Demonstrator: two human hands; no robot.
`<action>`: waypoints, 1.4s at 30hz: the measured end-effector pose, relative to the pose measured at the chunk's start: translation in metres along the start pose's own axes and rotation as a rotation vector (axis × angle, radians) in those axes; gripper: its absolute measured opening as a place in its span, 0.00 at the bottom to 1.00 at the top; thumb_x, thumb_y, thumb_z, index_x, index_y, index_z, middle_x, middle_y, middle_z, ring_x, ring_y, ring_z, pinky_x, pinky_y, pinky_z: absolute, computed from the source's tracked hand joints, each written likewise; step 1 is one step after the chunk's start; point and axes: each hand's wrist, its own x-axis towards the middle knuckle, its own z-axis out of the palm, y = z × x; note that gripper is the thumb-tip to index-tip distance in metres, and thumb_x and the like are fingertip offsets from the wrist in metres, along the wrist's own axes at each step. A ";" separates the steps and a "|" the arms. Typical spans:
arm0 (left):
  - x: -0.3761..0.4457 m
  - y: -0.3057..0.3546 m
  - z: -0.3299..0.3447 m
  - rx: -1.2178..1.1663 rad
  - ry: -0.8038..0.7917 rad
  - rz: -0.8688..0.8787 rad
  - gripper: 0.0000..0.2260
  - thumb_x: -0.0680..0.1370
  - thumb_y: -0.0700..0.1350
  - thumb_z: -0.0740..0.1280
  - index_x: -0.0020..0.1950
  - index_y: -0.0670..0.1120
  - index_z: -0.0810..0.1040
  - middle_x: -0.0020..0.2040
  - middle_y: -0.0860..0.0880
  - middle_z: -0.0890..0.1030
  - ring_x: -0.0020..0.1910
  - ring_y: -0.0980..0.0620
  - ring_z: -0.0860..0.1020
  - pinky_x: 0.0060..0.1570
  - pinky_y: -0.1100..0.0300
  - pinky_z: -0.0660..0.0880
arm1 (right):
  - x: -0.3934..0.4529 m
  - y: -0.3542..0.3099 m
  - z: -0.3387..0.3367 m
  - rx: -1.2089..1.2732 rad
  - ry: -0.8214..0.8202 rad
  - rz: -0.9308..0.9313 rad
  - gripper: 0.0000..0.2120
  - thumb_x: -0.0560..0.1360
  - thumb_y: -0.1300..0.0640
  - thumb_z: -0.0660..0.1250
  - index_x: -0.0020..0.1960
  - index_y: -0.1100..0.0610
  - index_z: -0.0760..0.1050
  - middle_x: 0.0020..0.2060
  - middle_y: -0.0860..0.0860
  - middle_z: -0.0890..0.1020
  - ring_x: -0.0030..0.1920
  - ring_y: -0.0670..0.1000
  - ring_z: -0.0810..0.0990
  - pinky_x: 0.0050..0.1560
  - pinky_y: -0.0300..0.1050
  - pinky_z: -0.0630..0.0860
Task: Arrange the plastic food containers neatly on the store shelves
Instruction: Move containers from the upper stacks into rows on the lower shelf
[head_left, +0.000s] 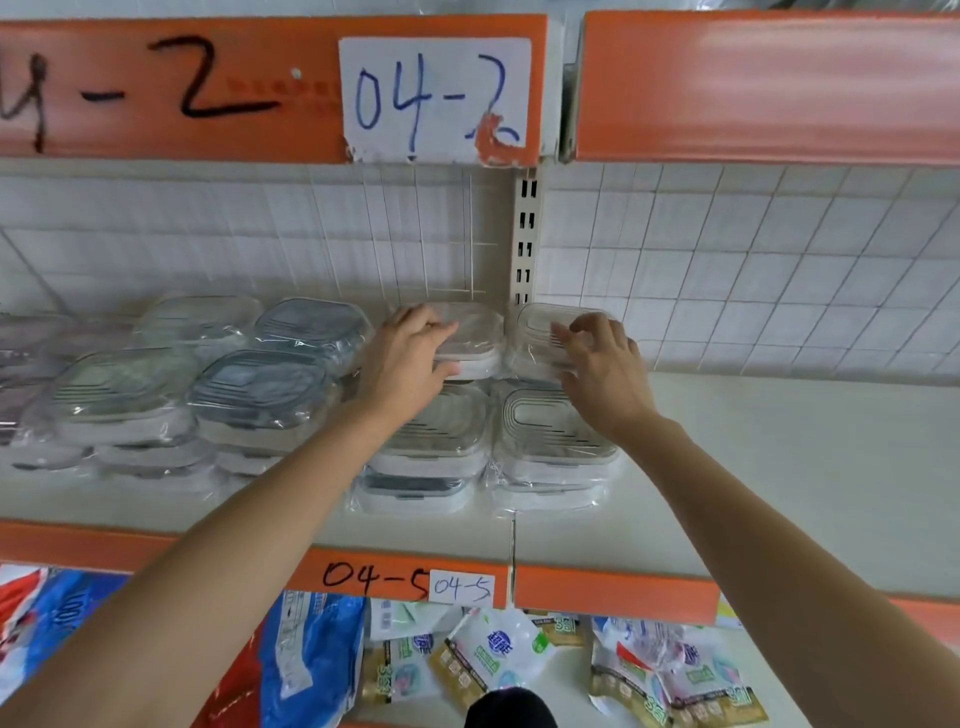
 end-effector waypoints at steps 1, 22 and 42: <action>-0.005 0.005 0.002 0.014 0.021 -0.011 0.22 0.74 0.46 0.71 0.66 0.41 0.75 0.58 0.44 0.78 0.58 0.45 0.74 0.57 0.53 0.70 | -0.002 -0.002 0.002 0.004 0.018 0.002 0.24 0.76 0.61 0.61 0.72 0.57 0.65 0.67 0.56 0.68 0.68 0.57 0.64 0.67 0.49 0.59; -0.094 0.071 -0.070 -0.037 -0.259 0.113 0.11 0.71 0.39 0.68 0.51 0.38 0.79 0.49 0.43 0.79 0.50 0.43 0.77 0.50 0.51 0.73 | -0.103 -0.060 -0.063 -0.024 -0.303 -0.079 0.22 0.79 0.51 0.58 0.69 0.61 0.67 0.66 0.56 0.72 0.66 0.57 0.69 0.65 0.51 0.63; -0.112 0.146 -0.269 -0.001 -0.278 0.294 0.04 0.70 0.40 0.69 0.43 0.40 0.80 0.39 0.44 0.80 0.40 0.44 0.79 0.42 0.55 0.75 | -0.151 -0.097 -0.275 -0.074 -0.395 -0.264 0.15 0.77 0.58 0.60 0.62 0.62 0.71 0.57 0.58 0.75 0.57 0.59 0.74 0.52 0.50 0.70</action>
